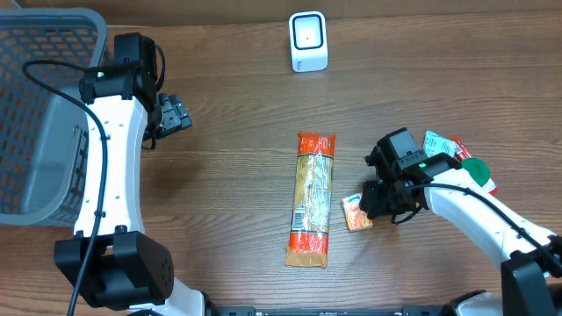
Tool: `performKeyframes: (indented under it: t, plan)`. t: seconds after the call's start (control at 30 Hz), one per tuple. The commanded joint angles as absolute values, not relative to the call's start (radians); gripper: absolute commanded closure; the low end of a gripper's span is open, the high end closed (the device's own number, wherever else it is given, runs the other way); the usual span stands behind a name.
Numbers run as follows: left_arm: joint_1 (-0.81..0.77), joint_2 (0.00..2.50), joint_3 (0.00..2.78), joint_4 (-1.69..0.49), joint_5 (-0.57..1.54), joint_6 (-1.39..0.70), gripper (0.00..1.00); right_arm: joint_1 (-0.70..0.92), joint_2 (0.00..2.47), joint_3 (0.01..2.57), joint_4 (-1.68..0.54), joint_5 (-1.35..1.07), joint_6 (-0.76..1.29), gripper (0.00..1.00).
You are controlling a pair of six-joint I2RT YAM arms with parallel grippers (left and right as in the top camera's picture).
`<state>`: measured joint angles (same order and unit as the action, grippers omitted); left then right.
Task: Scan the item barcode
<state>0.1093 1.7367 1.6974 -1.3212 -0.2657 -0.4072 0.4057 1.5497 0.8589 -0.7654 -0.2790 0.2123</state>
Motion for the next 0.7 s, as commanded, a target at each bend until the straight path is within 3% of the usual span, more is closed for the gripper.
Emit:
performKeyframes:
  t: [0.0,0.43,0.57,0.67]
  plan:
    - [0.111,1.739,1.718,-1.323,-0.265,-0.385,0.0,0.404,1.553,0.818,-0.695,-0.258,0.211,0.7]
    - [0.111,1.739,1.718,-1.323,-0.265,-0.385,0.0,0.404,1.553,0.733,-0.611,-0.249,0.212,0.71]
    - [0.111,1.739,1.718,-1.324,-0.265,-0.385,0.0,0.404,1.553,0.733,-0.61,-0.302,0.212,0.91]
    - [0.111,1.739,1.718,-1.323,-0.265,-0.385,0.0,0.403,1.553,0.737,-0.608,-0.319,0.207,0.96]
